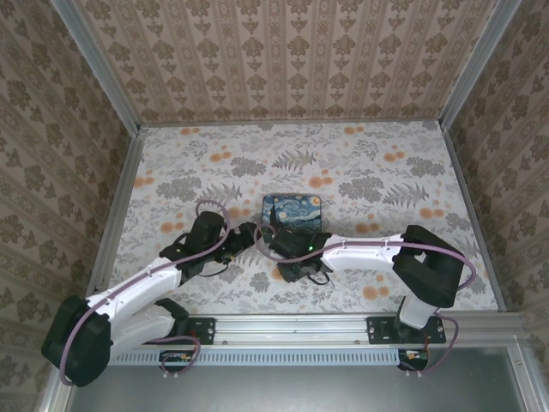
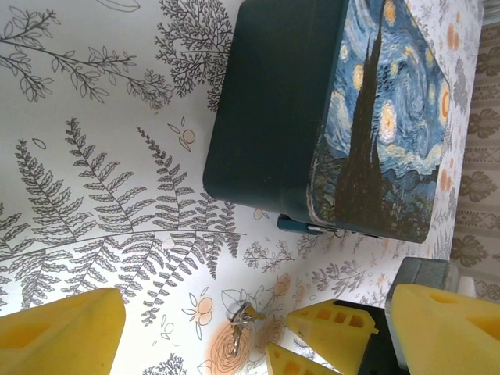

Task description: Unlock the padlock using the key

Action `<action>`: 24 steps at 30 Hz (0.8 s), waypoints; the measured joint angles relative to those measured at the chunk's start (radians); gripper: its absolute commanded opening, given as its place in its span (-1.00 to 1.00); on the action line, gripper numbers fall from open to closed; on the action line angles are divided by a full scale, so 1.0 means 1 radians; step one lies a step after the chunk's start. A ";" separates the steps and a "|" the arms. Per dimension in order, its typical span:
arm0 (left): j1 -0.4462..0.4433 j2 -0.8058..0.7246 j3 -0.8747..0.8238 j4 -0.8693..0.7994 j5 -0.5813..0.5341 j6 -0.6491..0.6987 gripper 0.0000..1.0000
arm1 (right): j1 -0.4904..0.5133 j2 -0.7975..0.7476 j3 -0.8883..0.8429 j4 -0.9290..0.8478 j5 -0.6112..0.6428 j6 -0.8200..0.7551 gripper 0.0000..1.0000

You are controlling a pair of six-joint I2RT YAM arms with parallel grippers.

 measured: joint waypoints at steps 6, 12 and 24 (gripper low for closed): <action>0.000 0.021 0.000 0.000 0.003 0.001 0.81 | 0.000 0.027 0.035 0.001 -0.001 -0.072 -0.18; 0.001 0.024 0.000 -0.002 0.002 0.005 0.81 | -0.012 0.084 0.072 0.001 -0.008 -0.145 -0.17; 0.007 0.039 0.004 -0.003 0.001 0.005 0.81 | -0.036 0.099 0.077 -0.002 -0.016 -0.178 -0.60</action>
